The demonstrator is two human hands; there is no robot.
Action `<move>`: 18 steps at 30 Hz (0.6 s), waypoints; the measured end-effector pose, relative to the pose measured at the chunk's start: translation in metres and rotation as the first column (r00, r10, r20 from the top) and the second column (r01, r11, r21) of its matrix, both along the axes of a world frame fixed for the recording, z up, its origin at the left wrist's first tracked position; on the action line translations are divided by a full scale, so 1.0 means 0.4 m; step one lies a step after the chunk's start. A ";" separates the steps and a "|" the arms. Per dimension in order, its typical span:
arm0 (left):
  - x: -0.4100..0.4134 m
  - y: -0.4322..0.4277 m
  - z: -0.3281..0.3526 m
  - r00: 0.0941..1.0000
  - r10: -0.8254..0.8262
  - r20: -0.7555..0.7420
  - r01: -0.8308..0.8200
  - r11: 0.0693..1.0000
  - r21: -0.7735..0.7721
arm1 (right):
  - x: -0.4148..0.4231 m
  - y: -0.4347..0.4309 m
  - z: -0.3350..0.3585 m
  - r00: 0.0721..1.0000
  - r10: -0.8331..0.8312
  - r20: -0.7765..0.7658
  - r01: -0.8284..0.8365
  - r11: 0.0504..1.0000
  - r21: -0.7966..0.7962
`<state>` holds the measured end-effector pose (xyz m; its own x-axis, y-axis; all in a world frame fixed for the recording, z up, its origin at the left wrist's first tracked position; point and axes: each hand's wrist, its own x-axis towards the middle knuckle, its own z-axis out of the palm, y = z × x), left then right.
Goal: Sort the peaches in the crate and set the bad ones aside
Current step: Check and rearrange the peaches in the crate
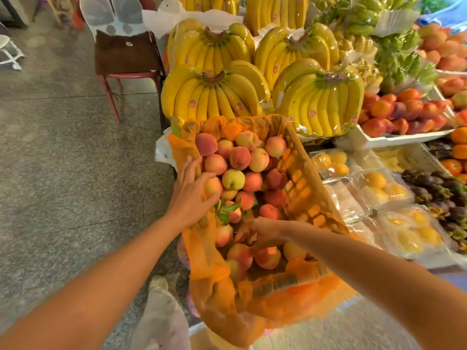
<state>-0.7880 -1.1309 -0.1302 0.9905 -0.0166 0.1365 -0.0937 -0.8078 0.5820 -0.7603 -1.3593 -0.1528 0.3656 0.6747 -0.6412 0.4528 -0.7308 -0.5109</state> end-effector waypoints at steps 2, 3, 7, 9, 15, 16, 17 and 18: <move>-0.001 0.003 -0.004 1.000 -0.015 0.000 0.015 1.000 -0.012 | -0.004 0.013 -0.024 0.994 0.113 0.011 -0.112 0.992 -0.059; -0.001 0.005 -0.007 1.000 -0.017 -0.002 0.017 1.000 -0.021 | -0.006 0.015 -0.039 0.989 0.147 0.015 -0.145 0.985 -0.091; 0.003 0.004 -0.022 0.999 -0.017 0.027 0.019 0.999 -0.048 | -0.012 0.023 -0.087 0.978 0.208 0.026 -0.203 0.970 -0.132; 0.005 0.003 -0.023 0.999 -0.026 0.034 0.028 0.997 -0.078 | -0.012 0.028 -0.099 0.972 0.227 0.056 -0.218 0.968 -0.123; 0.004 0.005 -0.012 1.000 -0.016 0.011 0.015 0.999 0.035 | 0.004 0.011 -0.075 0.986 0.143 0.084 -0.136 0.987 -0.081; 0.008 0.005 -0.008 0.999 -0.033 0.022 0.031 0.994 0.101 | 0.009 0.000 -0.066 0.990 0.108 0.093 -0.101 0.992 -0.078; 0.014 0.003 -0.002 0.997 -0.067 0.036 0.060 0.985 0.165 | 0.016 -0.013 -0.058 0.994 0.057 0.093 -0.050 0.996 -0.079; 0.020 -0.001 0.005 0.992 -0.114 0.045 0.101 0.971 0.217 | 0.020 -0.022 -0.046 0.996 0.005 0.093 0.002 0.997 -0.073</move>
